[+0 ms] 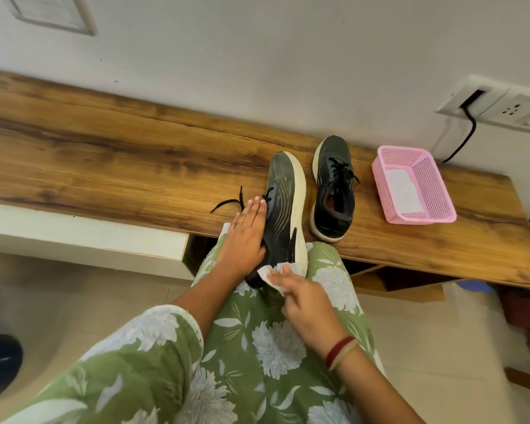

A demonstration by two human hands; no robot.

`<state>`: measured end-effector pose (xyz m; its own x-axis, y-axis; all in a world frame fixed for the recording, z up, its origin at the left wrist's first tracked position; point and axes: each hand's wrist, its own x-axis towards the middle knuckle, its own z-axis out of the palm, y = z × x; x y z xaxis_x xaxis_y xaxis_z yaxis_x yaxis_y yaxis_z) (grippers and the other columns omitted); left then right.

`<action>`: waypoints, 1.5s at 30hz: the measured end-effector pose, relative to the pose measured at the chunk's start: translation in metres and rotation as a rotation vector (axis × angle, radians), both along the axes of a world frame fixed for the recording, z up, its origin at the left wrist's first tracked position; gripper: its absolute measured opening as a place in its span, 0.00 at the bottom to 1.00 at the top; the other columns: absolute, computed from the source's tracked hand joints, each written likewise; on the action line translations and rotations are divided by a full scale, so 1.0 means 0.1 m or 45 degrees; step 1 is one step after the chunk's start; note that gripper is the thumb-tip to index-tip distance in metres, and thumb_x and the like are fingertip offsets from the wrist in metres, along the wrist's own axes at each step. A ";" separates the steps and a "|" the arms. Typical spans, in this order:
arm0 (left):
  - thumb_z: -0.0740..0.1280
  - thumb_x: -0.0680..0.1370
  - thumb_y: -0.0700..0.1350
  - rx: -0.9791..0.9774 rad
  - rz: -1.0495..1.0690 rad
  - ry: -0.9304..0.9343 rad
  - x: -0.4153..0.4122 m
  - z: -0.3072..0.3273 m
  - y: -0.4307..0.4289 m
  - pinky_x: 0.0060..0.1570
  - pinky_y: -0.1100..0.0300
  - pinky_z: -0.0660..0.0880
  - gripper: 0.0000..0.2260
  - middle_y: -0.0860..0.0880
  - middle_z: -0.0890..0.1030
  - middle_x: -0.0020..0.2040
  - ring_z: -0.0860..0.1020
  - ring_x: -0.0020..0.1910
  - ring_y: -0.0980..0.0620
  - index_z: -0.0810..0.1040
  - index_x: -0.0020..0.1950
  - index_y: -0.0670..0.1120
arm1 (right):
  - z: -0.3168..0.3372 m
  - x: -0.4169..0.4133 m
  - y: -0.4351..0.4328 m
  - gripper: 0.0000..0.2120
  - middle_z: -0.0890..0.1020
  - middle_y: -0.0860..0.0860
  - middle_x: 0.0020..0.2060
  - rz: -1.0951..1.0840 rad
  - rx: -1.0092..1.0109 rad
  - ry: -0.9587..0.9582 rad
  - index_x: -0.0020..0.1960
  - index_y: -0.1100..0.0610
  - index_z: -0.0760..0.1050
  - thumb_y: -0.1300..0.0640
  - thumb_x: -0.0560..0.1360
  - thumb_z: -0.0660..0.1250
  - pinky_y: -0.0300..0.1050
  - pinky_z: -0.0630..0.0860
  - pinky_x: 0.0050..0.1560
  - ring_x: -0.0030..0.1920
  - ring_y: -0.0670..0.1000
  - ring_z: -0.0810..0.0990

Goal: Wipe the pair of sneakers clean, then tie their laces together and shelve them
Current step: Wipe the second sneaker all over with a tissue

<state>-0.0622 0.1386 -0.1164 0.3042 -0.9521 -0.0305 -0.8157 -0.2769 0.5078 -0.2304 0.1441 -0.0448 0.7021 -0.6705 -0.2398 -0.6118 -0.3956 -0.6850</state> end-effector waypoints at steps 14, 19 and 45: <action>0.58 0.81 0.43 -0.057 0.125 0.309 0.06 -0.03 -0.03 0.73 0.56 0.56 0.27 0.47 0.58 0.78 0.57 0.76 0.50 0.53 0.78 0.45 | -0.12 -0.12 -0.02 0.26 0.72 0.50 0.67 0.273 -0.278 -0.040 0.68 0.57 0.71 0.72 0.71 0.61 0.44 0.55 0.73 0.71 0.45 0.61; 0.58 0.81 0.43 -0.054 0.120 0.281 0.09 -0.03 -0.03 0.73 0.55 0.56 0.28 0.47 0.57 0.78 0.56 0.76 0.49 0.52 0.79 0.45 | 0.20 0.15 -0.37 0.22 0.74 0.38 0.58 -0.649 -0.017 -0.574 0.64 0.53 0.72 0.72 0.77 0.56 0.31 0.68 0.62 0.56 0.33 0.74; 0.64 0.79 0.45 -0.014 0.109 0.299 0.07 0.03 -0.03 0.73 0.52 0.57 0.32 0.46 0.56 0.78 0.55 0.76 0.48 0.52 0.78 0.46 | -0.20 -0.01 -0.45 0.27 0.75 0.57 0.65 0.622 -0.794 0.023 0.64 0.63 0.74 0.68 0.67 0.53 0.53 0.66 0.66 0.65 0.56 0.73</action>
